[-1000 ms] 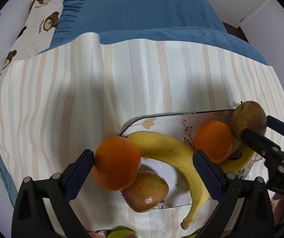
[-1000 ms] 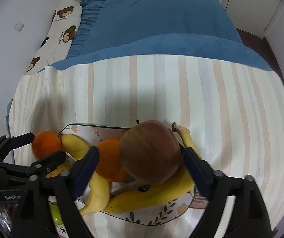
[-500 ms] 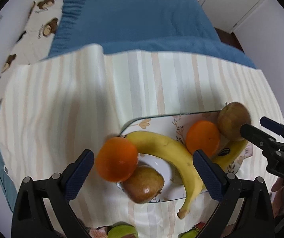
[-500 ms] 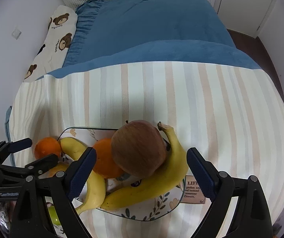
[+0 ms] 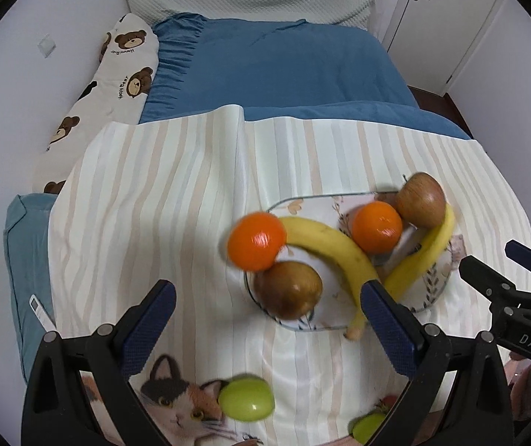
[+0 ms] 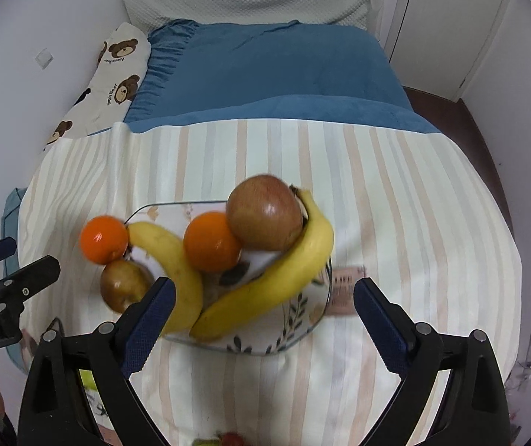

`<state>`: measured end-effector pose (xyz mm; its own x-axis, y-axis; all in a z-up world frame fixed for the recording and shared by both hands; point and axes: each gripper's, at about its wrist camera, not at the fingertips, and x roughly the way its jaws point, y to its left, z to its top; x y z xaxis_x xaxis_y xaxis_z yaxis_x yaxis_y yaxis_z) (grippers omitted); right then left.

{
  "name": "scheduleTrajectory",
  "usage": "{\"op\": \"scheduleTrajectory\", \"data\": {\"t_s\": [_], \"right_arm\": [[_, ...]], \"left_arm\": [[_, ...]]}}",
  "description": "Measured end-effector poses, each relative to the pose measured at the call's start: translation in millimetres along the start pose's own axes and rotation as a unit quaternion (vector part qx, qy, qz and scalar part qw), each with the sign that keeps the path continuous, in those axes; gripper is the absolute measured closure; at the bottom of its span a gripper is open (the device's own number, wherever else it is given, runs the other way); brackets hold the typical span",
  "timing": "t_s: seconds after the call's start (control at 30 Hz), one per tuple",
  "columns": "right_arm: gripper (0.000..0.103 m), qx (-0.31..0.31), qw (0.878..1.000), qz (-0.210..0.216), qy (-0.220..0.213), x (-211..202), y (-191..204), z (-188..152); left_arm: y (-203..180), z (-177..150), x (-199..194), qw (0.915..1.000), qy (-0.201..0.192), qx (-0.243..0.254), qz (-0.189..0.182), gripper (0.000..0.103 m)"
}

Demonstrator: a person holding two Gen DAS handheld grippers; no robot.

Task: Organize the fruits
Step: 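Lift both grippers away from the plate toward the green apples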

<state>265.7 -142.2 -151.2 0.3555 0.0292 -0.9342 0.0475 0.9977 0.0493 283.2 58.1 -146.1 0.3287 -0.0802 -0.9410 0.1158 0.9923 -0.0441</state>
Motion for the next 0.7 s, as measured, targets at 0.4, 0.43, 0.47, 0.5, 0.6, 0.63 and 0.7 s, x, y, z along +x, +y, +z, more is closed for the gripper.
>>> {"op": "scheduleTrajectory", "data": {"t_s": [0.4, 0.43, 0.47, 0.5, 0.6, 0.63, 0.7], "right_arm": [[0.004, -0.002, 0.995, -0.016, -0.097, -103.7, 0.8, -51.3], [0.004, -0.003, 0.994, -0.016, -0.108, -116.1, 1.3, -57.7], [0.004, -0.004, 0.993, -0.016, -0.115, -124.8, 2.0, -61.2], [0.004, -0.004, 0.992, -0.016, -0.125, -135.2, 2.3, -65.6], [0.004, -0.003, 0.988, -0.017, -0.151, -164.7, 2.5, -78.5], [0.004, -0.002, 0.988, -0.015, -0.156, -173.0, 2.2, -82.5], [0.004, 0.002, 0.986, -0.011, -0.164, -186.4, 1.5, -89.3]], "left_arm": [[-23.9, -51.4, -86.2, 0.9961, -0.088, -0.001, 0.014, 0.001], [-26.2, -56.6, -96.5, 0.9950, -0.099, 0.001, 0.017, 0.001], [-28.0, -60.9, -104.5, 0.9940, -0.108, 0.003, 0.020, 0.001], [-29.3, -63.7, -109.4, 0.9933, -0.114, 0.003, 0.021, 0.001], [-32.3, -74.6, -131.8, 0.9908, -0.134, 0.002, 0.021, 0.001], [-32.9, -78.3, -139.4, 0.9900, -0.140, 0.001, 0.020, 0.001], [-33.2, -84.8, -151.3, 0.9887, -0.149, 0.000, 0.018, 0.001]]}}
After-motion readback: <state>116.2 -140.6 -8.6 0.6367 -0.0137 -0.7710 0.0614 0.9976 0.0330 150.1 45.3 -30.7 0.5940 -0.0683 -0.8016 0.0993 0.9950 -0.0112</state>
